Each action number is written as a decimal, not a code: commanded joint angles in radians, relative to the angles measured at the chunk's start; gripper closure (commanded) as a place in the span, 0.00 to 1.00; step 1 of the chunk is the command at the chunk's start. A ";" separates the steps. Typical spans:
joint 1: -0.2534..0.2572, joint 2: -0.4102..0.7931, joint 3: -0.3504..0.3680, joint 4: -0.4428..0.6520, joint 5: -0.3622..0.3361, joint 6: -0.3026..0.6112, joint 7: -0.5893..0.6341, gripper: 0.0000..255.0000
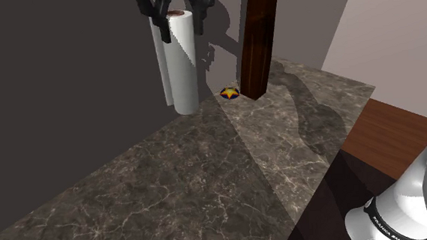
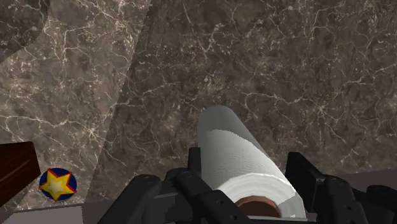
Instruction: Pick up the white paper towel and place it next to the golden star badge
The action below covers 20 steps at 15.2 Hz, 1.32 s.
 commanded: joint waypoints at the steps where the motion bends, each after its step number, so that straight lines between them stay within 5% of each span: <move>1: -0.031 -0.035 -0.029 -0.040 0.014 0.004 -0.060 1.00; 11: -0.152 -0.090 -0.170 -0.099 0.022 -0.007 -0.321 1.00; 20: -0.251 -0.039 -0.285 -0.037 0.001 -0.031 -0.536 1.00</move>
